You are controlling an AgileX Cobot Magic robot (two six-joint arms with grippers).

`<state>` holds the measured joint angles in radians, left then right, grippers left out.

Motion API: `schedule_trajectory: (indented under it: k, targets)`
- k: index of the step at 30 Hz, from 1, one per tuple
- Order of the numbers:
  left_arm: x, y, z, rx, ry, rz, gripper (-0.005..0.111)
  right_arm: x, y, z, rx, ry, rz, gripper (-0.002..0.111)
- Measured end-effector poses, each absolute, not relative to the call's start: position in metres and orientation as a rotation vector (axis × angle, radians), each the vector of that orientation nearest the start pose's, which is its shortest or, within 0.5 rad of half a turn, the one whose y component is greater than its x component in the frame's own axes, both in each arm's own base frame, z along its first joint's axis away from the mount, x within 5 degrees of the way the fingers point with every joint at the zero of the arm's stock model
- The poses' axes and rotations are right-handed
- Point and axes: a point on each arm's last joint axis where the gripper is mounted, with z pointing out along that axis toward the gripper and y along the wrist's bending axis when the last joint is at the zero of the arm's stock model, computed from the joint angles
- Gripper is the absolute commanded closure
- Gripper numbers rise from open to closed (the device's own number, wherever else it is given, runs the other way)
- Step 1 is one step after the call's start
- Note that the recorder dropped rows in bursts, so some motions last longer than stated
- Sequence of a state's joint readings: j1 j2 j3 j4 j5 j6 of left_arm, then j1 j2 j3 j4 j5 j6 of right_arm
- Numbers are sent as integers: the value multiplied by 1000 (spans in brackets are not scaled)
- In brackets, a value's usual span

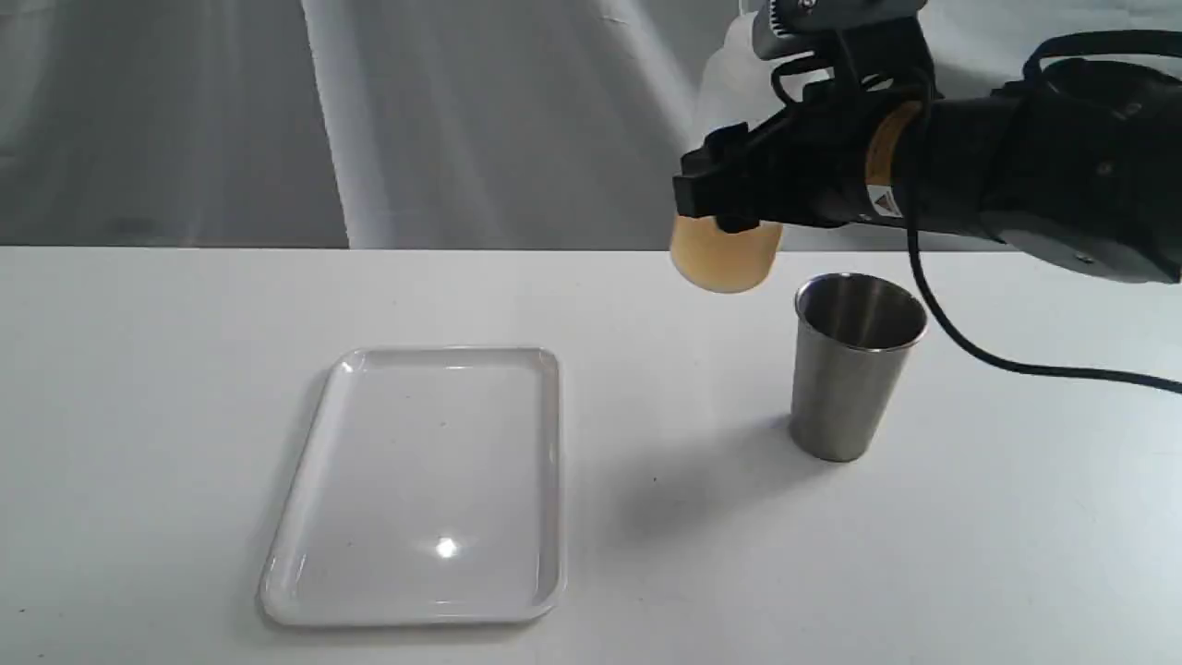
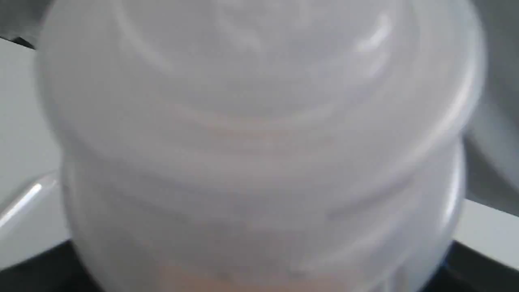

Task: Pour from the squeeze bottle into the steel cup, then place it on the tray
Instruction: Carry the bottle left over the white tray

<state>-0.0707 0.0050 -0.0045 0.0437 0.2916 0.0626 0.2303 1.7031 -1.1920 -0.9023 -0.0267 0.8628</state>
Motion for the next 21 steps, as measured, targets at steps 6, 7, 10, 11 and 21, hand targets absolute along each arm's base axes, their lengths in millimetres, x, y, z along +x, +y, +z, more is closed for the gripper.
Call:
schedule_trajectory:
  k: [6, 7, 10, 11, 21]
  targets:
    - [55, -3, 188, 146, 1770, 36, 98, 386, 100, 286, -301, 1877, 225, 71]
    - [55, -3, 188, 146, 1770, 36, 98, 387, 103, 285, -305, 1871, 235, 71]
    - [55, -3, 188, 146, 1770, 36, 98, 389, 112, 278, -331, 1860, 258, 71]
    - [55, -3, 188, 146, 1770, 36, 98, 390, 116, 275, -337, 1860, 271, 71]
    - [55, -3, 188, 146, 1770, 36, 98, 397, 148, 237, -389, 1866, 367, 71]
